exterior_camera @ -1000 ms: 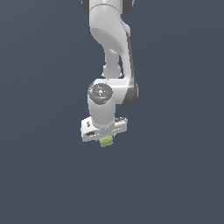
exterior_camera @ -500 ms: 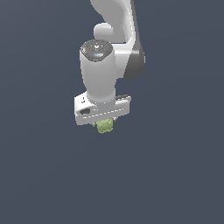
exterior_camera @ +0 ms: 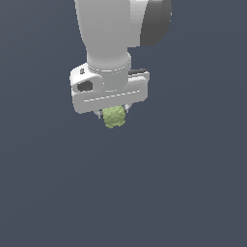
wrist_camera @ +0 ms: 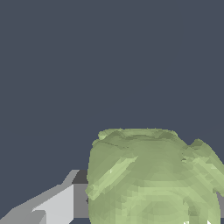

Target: Pick up the object and move it to a goal position.

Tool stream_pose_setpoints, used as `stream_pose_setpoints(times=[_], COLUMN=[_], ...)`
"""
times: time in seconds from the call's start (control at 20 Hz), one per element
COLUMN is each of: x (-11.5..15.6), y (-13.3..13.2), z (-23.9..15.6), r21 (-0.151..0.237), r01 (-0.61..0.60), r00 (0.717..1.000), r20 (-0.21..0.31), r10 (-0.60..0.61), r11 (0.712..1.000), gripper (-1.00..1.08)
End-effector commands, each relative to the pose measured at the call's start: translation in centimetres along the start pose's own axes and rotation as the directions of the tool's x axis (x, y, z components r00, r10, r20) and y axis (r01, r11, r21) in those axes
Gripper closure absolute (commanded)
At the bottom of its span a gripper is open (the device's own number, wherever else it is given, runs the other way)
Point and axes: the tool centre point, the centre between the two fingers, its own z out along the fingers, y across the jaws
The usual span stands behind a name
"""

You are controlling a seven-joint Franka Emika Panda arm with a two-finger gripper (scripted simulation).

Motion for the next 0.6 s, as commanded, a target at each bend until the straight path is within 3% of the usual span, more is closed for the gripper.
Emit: stream_pose_setpoints(times=[0.0, 0.55], x=[-0.2, -0.3], y=[-0.1, 0.0], z=[-1.9, -5.3], r21=[0.001, 0.001], r01=[0.0, -0.001], r00=[1.0, 1.0], r20=[0.002, 0.001], r10=[0.0, 0.001], r11=[1.0, 1.0], gripper=[1.08, 1.08])
